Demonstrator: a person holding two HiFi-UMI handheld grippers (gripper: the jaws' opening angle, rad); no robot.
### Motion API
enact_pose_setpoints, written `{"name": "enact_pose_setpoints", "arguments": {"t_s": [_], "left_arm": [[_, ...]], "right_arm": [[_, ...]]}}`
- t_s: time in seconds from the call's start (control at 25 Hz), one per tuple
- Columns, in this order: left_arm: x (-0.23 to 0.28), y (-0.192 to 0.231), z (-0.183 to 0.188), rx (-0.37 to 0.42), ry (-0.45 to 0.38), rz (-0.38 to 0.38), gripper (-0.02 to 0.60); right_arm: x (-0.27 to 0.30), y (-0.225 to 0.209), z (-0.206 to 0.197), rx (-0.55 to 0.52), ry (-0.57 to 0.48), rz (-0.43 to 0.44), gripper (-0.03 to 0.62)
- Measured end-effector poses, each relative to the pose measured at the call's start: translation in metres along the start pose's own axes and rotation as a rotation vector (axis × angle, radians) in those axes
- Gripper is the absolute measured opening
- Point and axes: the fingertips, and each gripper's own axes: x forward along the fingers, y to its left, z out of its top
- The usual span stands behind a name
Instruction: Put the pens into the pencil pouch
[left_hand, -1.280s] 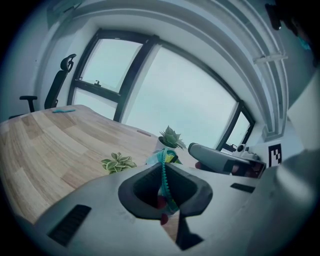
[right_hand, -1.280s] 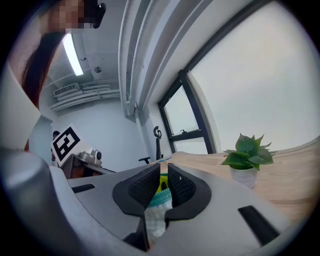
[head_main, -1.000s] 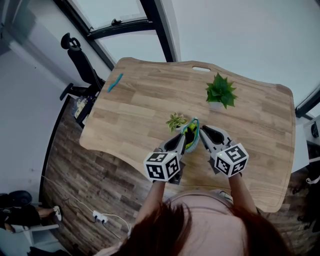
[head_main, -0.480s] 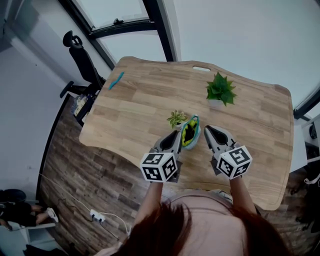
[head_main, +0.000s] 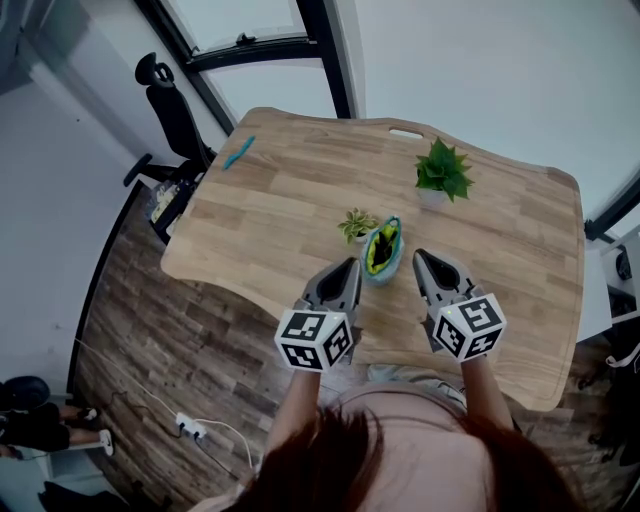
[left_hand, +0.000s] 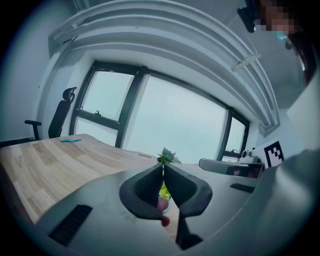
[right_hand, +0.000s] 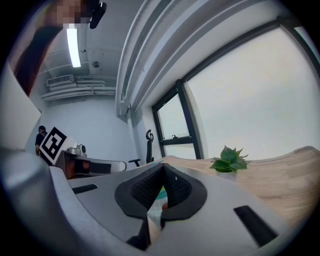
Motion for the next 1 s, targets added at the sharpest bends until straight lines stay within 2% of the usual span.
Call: {"name": "enact_pose_setpoints", "arguments": {"t_s": [0.32, 0.56, 0.8, 1.0], "left_arm": [[-0.036, -0.013, 0.001, 0.067, -0.024, -0.001, 0.002], [-0.063, -0.026, 0.009, 0.139, -0.033, 0.0, 0.002], [-0.087, -0.04, 0.016, 0.207, -0.038, -0.005, 0.002], [-0.104, -0.051, 0.022, 0.213, -0.07, -0.012, 0.002]], "right_arm": [[-0.022, 0.022, 0.009, -0.024, -0.026, -0.014, 0.0], [-0.041, 0.041, 0.013, -0.086, -0.042, -0.036, 0.0], [-0.063, 0.056, 0.022, -0.103, -0.072, -0.053, 0.0], [-0.082, 0.061, 0.028, -0.13, -0.079, -0.068, 0.0]]}}
